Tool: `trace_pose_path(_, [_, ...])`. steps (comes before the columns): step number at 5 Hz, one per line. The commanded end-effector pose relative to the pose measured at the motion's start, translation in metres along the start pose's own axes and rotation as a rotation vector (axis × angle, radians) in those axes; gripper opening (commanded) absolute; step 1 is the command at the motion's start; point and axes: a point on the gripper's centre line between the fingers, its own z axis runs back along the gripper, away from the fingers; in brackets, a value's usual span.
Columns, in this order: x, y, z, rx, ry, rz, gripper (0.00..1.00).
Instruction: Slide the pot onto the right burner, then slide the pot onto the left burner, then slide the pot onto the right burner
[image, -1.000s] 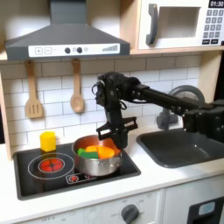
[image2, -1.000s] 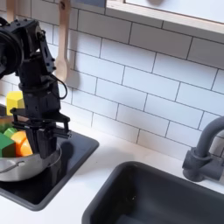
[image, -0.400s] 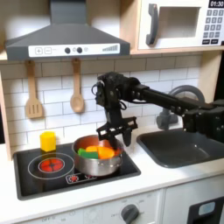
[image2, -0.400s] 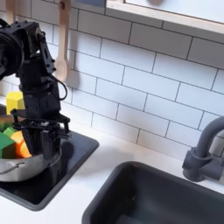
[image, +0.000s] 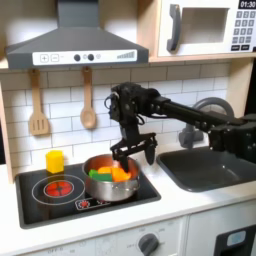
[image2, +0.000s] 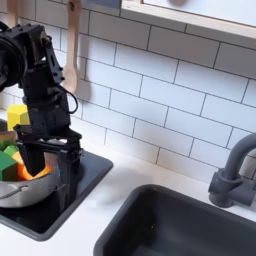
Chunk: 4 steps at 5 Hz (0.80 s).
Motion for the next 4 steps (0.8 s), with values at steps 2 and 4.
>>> trace_pose_path(2, [0.0,0.013,0.017,0.115,-0.098,-0.003,1.0])
trace_pose_path(4, [-0.003,0.009,0.013,0.087,-0.076,-0.031,1.0])
